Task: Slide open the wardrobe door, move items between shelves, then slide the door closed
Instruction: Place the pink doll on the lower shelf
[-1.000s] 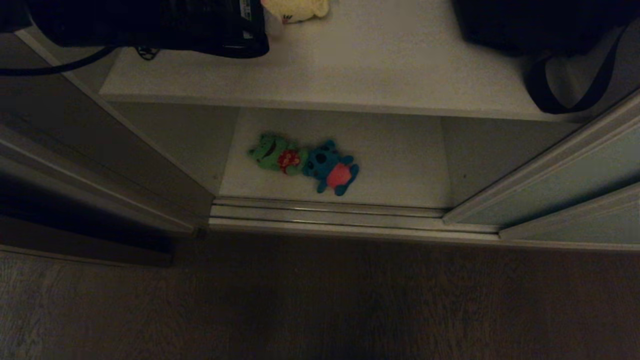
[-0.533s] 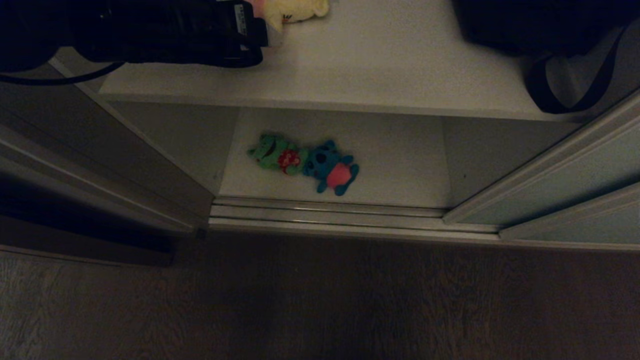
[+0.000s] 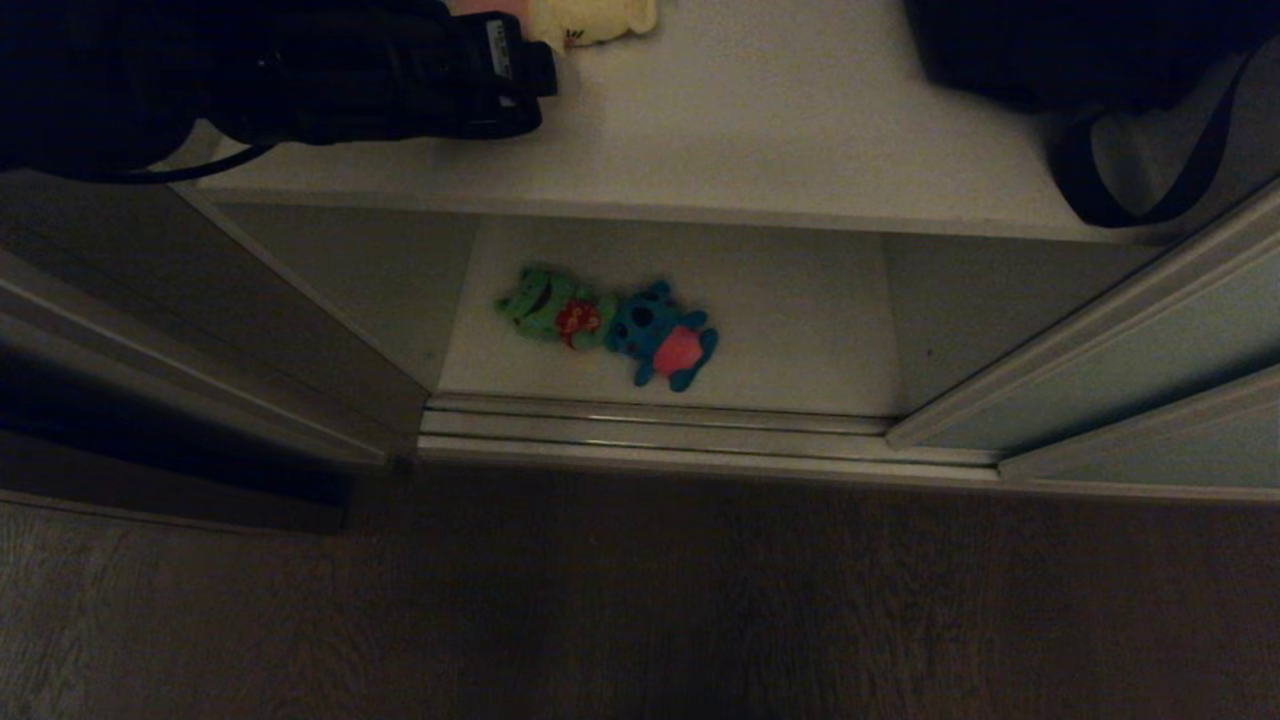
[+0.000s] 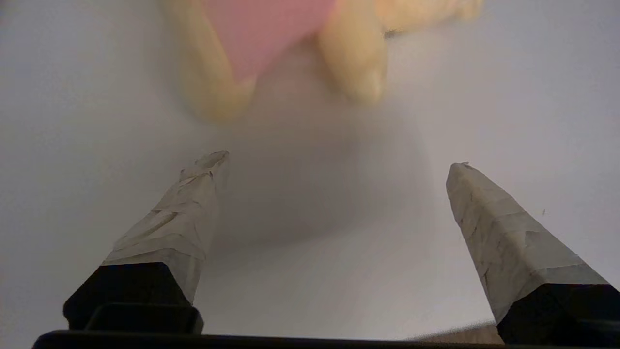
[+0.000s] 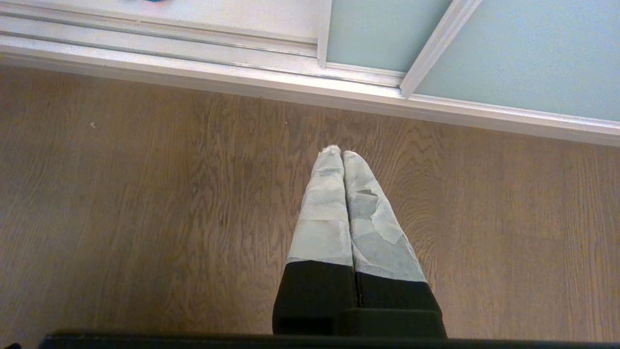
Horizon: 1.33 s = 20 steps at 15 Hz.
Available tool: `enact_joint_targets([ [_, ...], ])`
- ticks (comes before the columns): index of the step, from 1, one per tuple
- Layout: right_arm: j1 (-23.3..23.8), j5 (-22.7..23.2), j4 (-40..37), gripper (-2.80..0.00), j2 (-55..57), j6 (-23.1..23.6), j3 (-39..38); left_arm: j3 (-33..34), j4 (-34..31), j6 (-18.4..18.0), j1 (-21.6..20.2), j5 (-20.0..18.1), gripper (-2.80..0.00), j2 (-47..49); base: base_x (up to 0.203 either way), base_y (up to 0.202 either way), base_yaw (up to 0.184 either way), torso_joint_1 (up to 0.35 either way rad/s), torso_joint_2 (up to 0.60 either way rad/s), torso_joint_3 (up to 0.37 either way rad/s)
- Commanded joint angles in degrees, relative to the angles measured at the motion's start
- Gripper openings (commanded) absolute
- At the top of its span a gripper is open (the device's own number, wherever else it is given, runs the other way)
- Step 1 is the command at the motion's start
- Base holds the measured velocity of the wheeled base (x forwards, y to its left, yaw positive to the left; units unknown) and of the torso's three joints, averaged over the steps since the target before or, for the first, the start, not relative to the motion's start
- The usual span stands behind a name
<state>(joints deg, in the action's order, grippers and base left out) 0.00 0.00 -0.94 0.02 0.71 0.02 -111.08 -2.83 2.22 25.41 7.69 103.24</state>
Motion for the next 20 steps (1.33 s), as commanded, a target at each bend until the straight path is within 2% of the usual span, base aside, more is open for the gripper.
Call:
enact_joint_targets([
  [1,0.0,0.0,0.0,-2.80,0.0,0.0,0.0,0.0,2.3,-0.6,-0.3,0.5,0.00,0.7,0.000,0.000,0.000,0.000,0.00,0.000],
  [4,0.0,0.0,0.0,-2.80,0.0,0.0,0.1,0.0,2.9,-1.2,-1.0,0.5,0.00,0.7,0.000,0.000,0.000,0.000,0.00,0.000],
  [11,0.0,0.0,0.0,-2.80,0.0,0.0,0.0,0.0,2.8,-6.6,-3.9,0.5,0.00,-0.8,0.000,0.000,0.000,0.000,0.00,0.000],
  [17,0.0,0.0,0.0,-2.80,0.0,0.0,0.0,0.1,1.6,-6.8,-4.0,-0.1,0.00,-0.5,0.140,-0.027,0.003,0.004,0.00,0.001],
  [20,0.0,0.0,0.0,-2.80,0.0,0.0,0.0,0.0,-1.2,-6.9,-4.0,-0.4,0.00,-0.1,0.000,0.000,0.000,0.000,0.00,0.000],
])
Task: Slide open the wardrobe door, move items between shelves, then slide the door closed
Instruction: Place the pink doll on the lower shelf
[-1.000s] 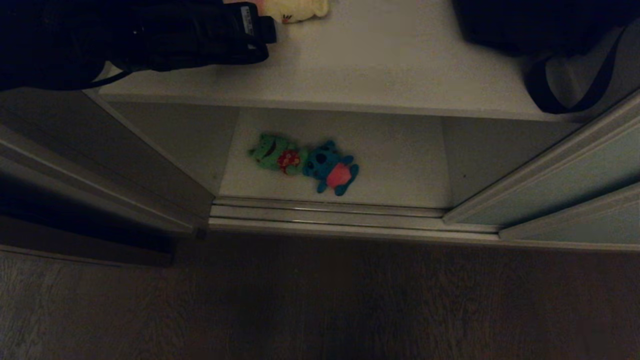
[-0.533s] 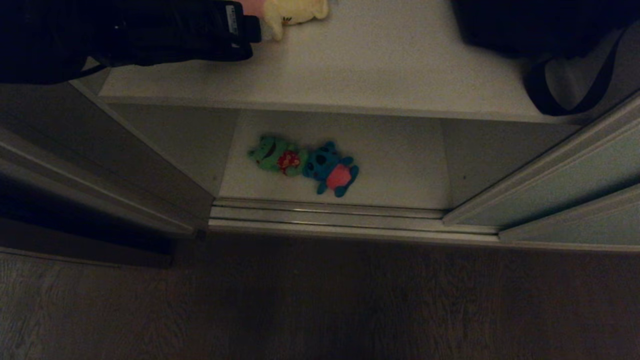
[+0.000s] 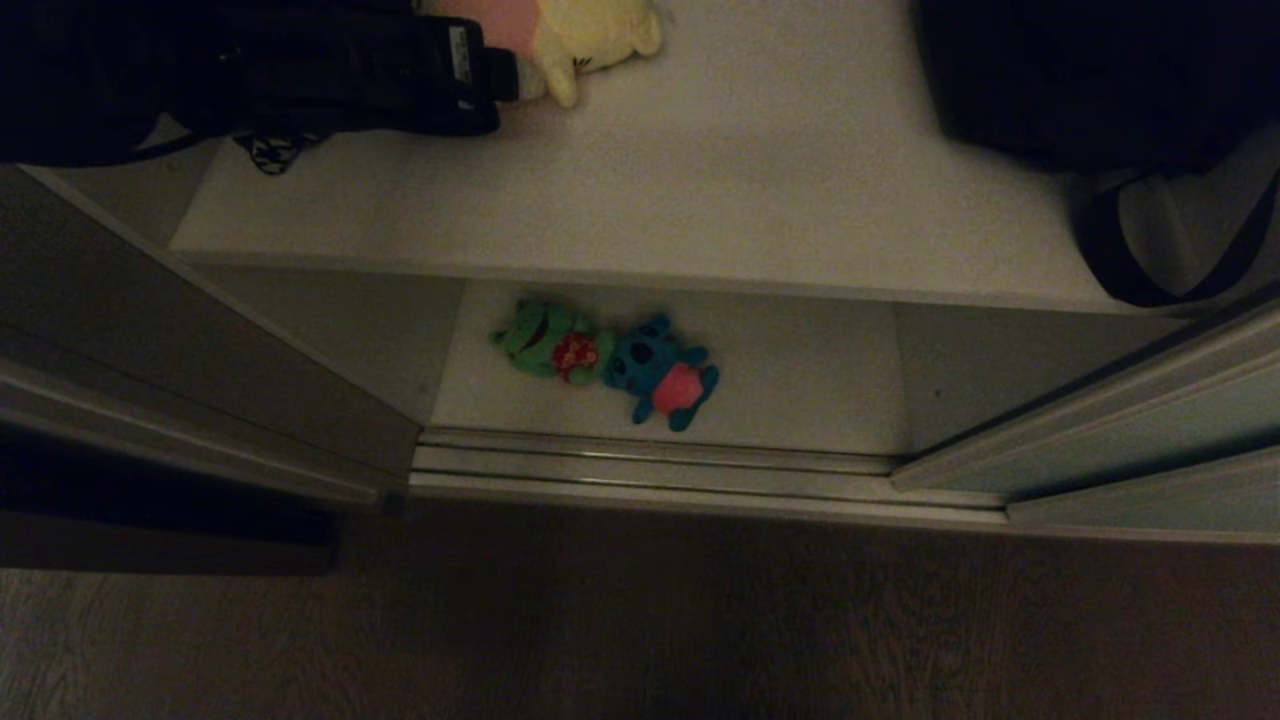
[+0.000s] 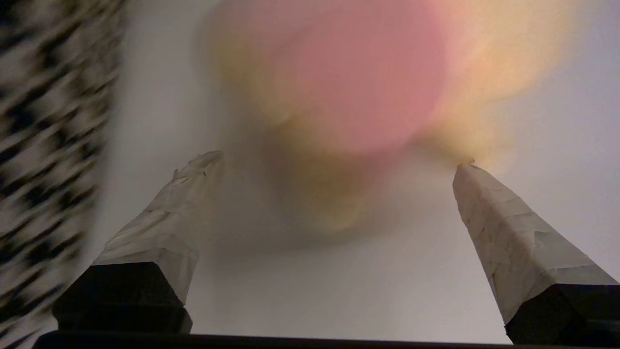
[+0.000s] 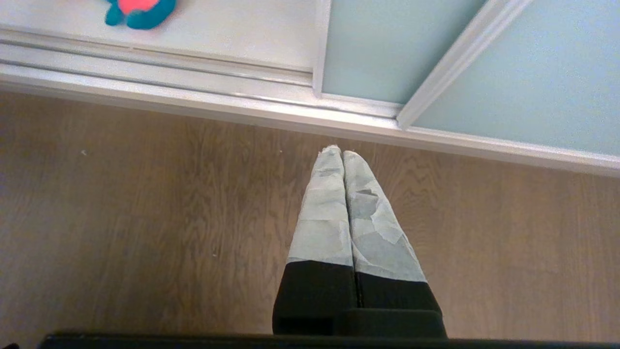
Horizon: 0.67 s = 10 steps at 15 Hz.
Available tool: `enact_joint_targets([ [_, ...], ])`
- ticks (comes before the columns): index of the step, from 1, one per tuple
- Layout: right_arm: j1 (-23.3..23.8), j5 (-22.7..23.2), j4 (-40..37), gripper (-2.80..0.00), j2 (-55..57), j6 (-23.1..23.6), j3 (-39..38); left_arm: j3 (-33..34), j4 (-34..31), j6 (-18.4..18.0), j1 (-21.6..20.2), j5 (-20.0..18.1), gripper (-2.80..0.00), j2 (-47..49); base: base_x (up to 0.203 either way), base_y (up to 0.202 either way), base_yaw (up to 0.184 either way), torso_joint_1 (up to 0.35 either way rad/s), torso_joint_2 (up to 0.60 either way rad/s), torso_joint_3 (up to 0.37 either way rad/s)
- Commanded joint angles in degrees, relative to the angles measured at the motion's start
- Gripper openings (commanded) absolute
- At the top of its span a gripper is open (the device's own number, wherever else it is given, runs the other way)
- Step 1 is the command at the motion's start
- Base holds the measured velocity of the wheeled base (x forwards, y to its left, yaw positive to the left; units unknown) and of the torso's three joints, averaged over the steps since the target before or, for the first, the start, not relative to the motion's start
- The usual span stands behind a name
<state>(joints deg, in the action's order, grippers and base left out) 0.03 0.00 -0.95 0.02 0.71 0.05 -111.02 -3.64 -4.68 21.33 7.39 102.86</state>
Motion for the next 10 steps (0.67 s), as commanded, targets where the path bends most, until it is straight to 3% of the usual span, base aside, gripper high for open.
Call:
enact_joint_targets([
  [1,0.0,0.0,0.0,-2.80,0.0,0.0,0.0,0.0,-0.6,-0.1,0.1,-0.1,0.00,0.4,0.000,0.000,0.000,0.000,0.00,0.000],
  [10,0.0,0.0,0.0,-2.80,0.0,0.0,0.0,-0.1,0.1,-0.5,0.1,-1.1,0.00,2.5,0.000,0.000,0.000,0.000,0.00,0.000],
])
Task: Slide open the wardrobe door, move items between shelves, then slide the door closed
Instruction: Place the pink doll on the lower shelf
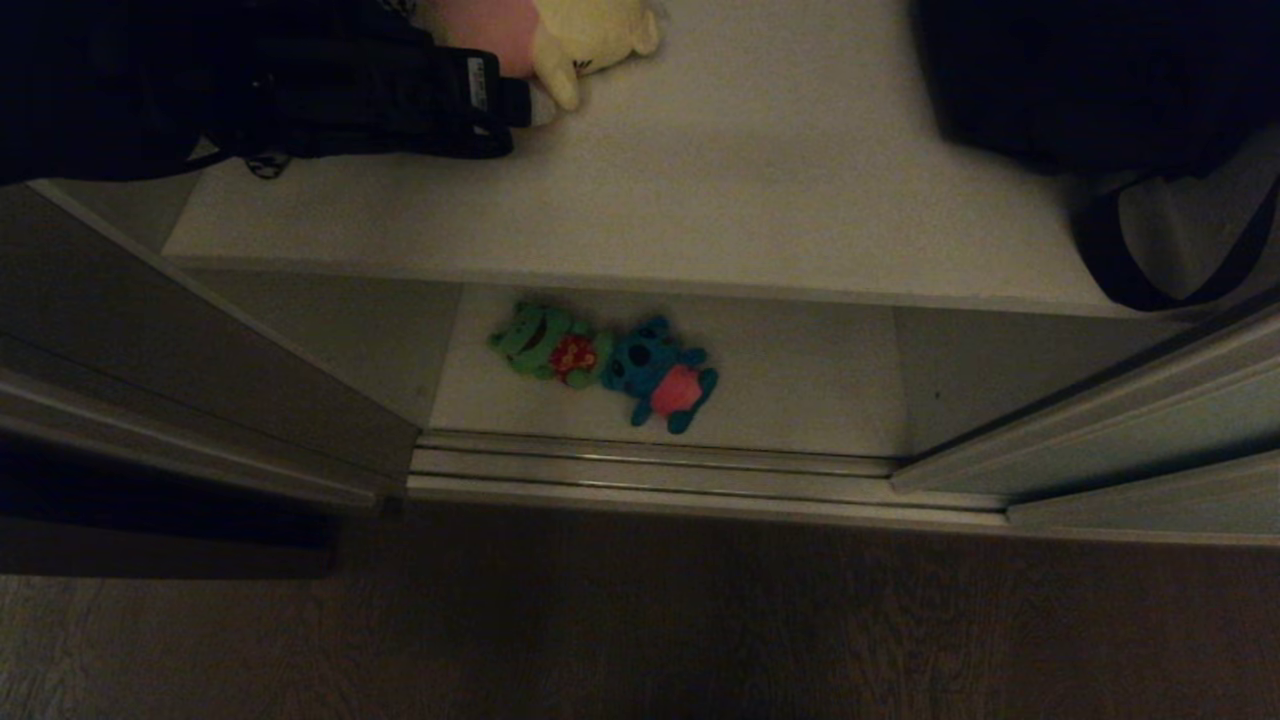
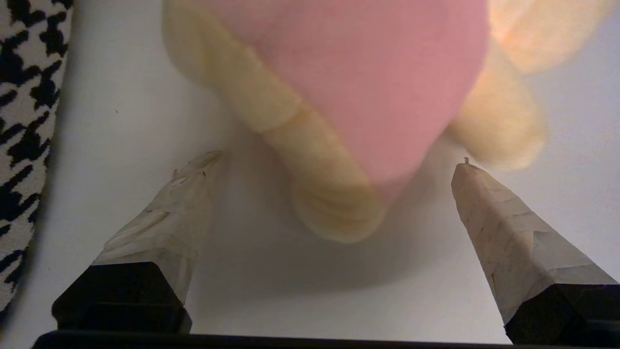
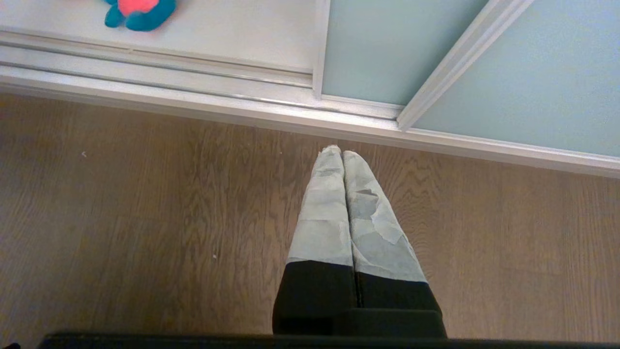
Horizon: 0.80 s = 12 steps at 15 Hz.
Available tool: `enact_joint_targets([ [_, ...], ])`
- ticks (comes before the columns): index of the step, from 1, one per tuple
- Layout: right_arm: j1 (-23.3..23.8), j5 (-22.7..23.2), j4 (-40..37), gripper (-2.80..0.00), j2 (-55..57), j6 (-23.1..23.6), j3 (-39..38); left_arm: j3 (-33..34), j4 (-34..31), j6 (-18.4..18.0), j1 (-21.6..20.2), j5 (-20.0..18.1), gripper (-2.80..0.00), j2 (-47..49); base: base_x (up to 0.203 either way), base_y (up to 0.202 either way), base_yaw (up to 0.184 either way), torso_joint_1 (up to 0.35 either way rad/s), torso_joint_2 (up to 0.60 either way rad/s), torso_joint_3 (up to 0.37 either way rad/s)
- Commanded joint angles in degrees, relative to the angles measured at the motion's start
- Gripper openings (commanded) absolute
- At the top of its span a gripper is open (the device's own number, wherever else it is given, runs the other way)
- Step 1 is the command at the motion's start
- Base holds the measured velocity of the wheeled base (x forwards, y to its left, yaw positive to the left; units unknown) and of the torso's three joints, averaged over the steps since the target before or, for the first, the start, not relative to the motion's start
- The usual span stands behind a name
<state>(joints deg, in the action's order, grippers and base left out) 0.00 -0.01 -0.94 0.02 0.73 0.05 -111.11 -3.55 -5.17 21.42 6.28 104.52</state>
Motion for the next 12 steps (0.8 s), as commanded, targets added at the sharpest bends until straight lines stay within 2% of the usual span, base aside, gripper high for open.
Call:
enact_joint_targets([
  [1,0.0,0.0,0.0,-2.80,0.0,0.0,0.0,0.0,0.1,0.0,-0.1,0.2,0.00,1.1,0.000,0.000,0.000,0.000,0.00,0.000],
  [4,0.0,0.0,0.0,-2.80,0.0,0.0,0.0,0.0,2.5,0.0,-0.9,0.3,0.00,2.2,0.000,0.000,0.000,0.000,0.00,0.000],
  [5,0.0,0.0,0.0,-2.80,0.0,0.0,0.0,0.0,4.0,0.1,-1.2,0.2,-2.80,2.4,0.000,0.000,0.000,0.000,0.00,0.000],
  [7,0.0,0.0,0.0,-2.80,0.0,0.0,0.0,-0.1,7.2,0.1,-1.7,0.2,-2.80,3.5,0.000,0.000,0.000,0.000,0.00,0.000],
  [12,0.0,0.0,0.0,-2.80,0.0,0.0,0.0,-0.2,8.1,0.9,-2.3,-0.2,-2.80,4.2,0.000,0.000,0.000,0.000,0.00,0.000],
])
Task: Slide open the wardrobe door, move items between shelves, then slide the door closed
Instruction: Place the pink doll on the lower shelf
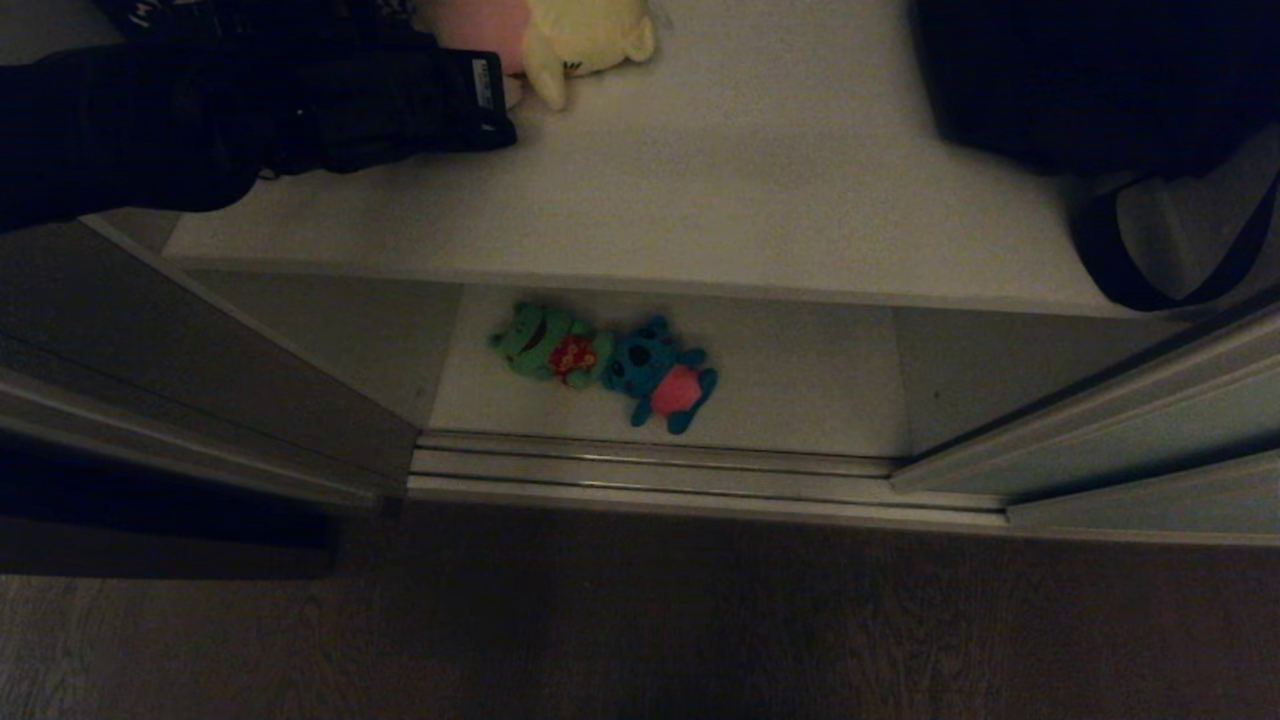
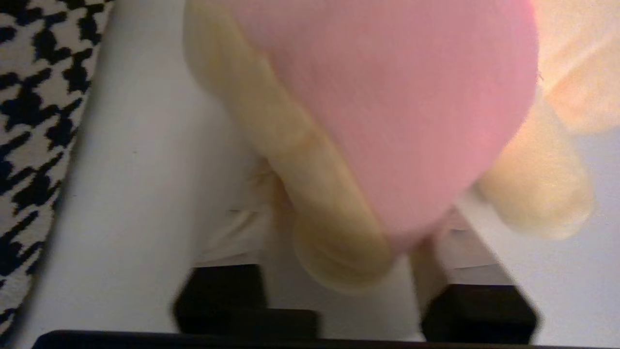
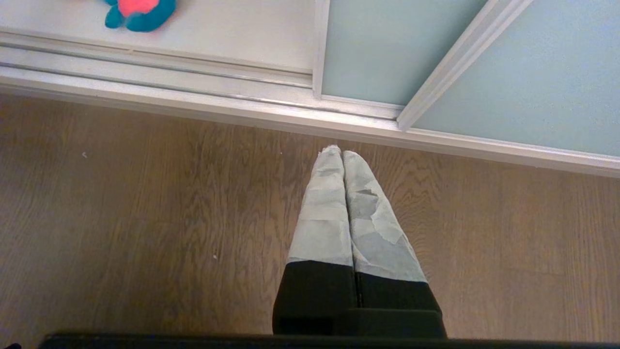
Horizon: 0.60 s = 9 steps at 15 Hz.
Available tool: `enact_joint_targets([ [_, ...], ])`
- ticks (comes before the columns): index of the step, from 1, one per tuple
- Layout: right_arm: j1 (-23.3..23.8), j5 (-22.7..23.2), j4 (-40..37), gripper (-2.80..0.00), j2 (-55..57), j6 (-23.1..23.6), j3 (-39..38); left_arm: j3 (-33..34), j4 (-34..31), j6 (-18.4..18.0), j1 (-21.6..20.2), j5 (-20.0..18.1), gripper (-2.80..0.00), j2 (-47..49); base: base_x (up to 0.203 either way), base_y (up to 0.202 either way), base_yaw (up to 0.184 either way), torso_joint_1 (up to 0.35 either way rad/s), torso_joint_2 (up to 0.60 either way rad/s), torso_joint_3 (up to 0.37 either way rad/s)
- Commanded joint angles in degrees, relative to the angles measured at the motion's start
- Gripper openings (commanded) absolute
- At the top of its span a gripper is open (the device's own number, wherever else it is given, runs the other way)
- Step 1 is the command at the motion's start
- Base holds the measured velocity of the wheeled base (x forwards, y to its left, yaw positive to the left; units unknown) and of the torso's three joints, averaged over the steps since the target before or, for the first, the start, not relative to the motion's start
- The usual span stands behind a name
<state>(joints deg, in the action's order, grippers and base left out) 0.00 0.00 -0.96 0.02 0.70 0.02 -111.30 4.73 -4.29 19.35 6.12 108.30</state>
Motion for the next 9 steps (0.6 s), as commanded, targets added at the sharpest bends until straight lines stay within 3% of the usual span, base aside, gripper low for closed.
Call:
enact_joint_targets([
  [1,0.0,0.0,0.0,-2.80,0.0,0.0,0.0,0.0,-0.2,0.1,-0.3,-0.2,-2.80,0.3,0.000,0.000,0.000,0.000,0.00,0.000],
  [6,0.0,0.0,0.0,-2.80,0.0,0.0,0.0,-0.2,-1.5,-0.2,0.1,-0.6,-2.80,-2.6,0.000,0.000,0.000,0.000,0.00,0.000],
  [9,0.0,0.0,0.0,-2.80,0.0,0.0,0.0,-0.1,-9.0,-0.1,1.0,-1.7,-2.80,-6.7,0.000,0.000,0.000,0.000,0.00,0.000],
])
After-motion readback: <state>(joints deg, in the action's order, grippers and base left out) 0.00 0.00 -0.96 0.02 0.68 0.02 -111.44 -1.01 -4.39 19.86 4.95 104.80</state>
